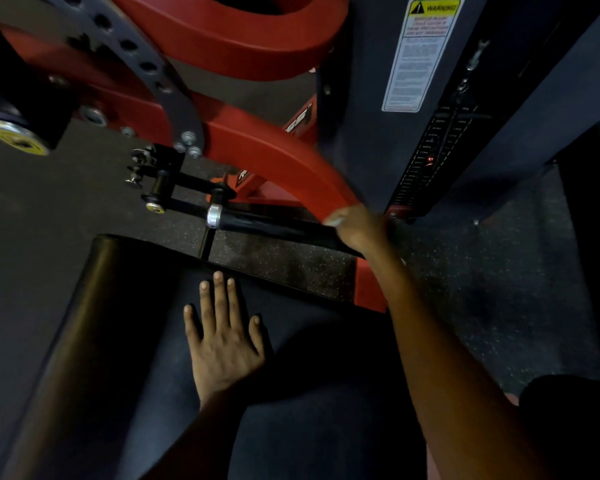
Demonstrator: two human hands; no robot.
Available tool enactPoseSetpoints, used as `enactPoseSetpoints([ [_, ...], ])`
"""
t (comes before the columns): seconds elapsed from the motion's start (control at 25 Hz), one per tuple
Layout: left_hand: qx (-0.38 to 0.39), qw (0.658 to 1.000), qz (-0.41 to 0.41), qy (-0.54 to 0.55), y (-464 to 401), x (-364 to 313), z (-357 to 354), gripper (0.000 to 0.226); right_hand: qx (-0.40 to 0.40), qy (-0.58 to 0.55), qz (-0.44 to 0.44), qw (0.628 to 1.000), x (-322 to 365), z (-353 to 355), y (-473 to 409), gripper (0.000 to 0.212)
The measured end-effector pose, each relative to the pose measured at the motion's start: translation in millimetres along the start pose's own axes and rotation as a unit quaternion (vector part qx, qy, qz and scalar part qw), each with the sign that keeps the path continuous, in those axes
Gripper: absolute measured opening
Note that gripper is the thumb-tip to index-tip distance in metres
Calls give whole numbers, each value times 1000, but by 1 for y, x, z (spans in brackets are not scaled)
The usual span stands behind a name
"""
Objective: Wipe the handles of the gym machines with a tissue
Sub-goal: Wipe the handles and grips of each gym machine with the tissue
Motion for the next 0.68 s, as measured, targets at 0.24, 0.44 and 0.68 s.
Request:
enactPoseSetpoints([
  [0.24, 3, 1000, 6, -15, -1, 0, 2, 67, 12, 5, 254, 967, 72, -36, 10, 43],
  [0.44, -7, 1000, 2, -19, -3, -4, 5, 66, -167, -11, 192, 967, -20, -6, 31, 42],
  [0.68, 7, 1000, 9, -21, -4, -2, 5, 66, -13, 24, 355, 934, 124, -72, 8, 49],
])
Point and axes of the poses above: each hand's wrist, its own y-axis away from the middle knuckle, its own z-axis out of the back of the hand, x = y × z, the point moved 7 cm from there along -y, towards the middle knuckle, and after that the axes turned 4 degrees about -x, right-handed, at the moved point
